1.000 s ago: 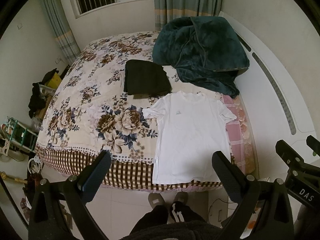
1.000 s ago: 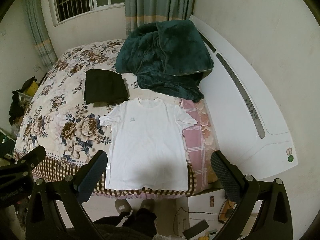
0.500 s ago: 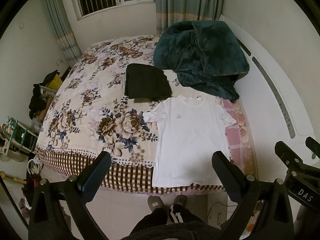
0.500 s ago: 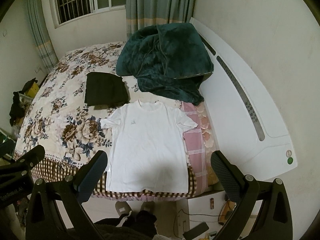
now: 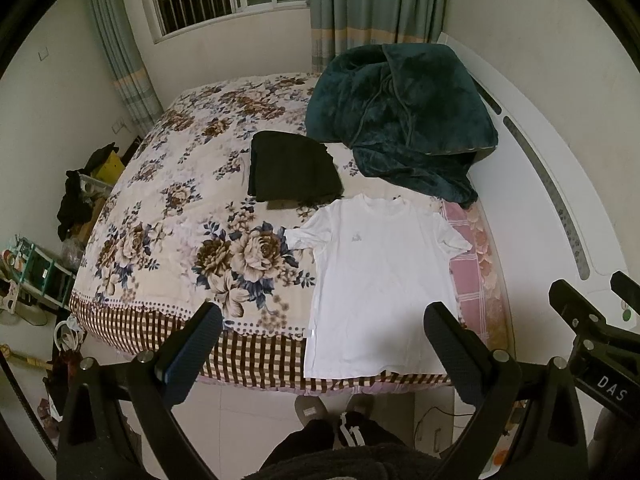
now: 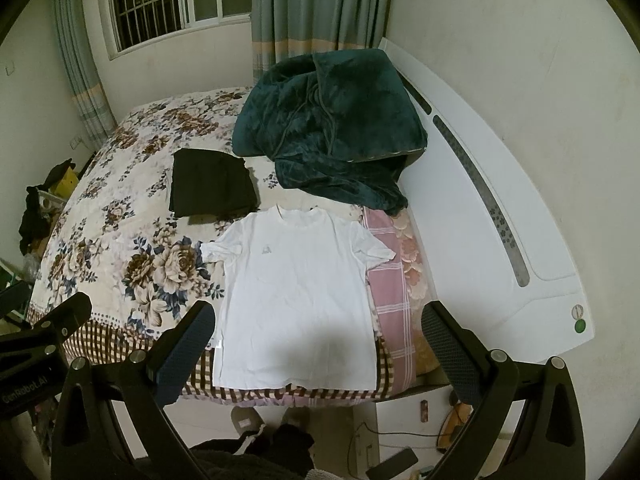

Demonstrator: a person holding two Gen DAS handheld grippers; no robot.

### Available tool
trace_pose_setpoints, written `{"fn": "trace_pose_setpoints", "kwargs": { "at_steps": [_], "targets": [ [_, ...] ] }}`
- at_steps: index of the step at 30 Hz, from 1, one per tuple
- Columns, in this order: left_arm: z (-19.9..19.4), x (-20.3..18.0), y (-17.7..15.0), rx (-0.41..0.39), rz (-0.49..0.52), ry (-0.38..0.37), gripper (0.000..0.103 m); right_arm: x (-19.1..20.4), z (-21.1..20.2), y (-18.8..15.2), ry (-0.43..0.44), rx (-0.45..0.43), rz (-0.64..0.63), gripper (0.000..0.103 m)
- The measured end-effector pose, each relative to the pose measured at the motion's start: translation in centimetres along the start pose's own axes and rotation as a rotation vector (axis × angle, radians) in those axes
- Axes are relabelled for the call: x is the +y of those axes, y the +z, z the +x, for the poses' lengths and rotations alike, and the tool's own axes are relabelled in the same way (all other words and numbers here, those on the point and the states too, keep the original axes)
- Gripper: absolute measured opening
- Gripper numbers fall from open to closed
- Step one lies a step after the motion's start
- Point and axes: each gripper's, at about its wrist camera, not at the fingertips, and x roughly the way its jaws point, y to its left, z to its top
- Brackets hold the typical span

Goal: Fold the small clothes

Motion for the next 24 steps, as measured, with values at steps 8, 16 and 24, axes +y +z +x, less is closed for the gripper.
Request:
{"fn": "trace_pose_setpoints", "kwargs": {
  "at_steps": [8,16,24],
  "targets": [
    [-0.1,0.1,-0.3,-0.003,-0.001,0.000,0.103,0.1,-0.1,0.0,-0.002,-0.002,0.000,0.103],
    [-0.3,-0.4,1.0,-0.026,-0.001,-0.002,0.103,-0.1,0.1,1.0,-0.003,-0.008,0.004,0.103],
    [-0.3,-0.4,1.1,-0.033,-0.003,-0.010,0.103,-0.2,0.2,1.3,-0.004,-0.011,0.005,0.103]
  ]
}}
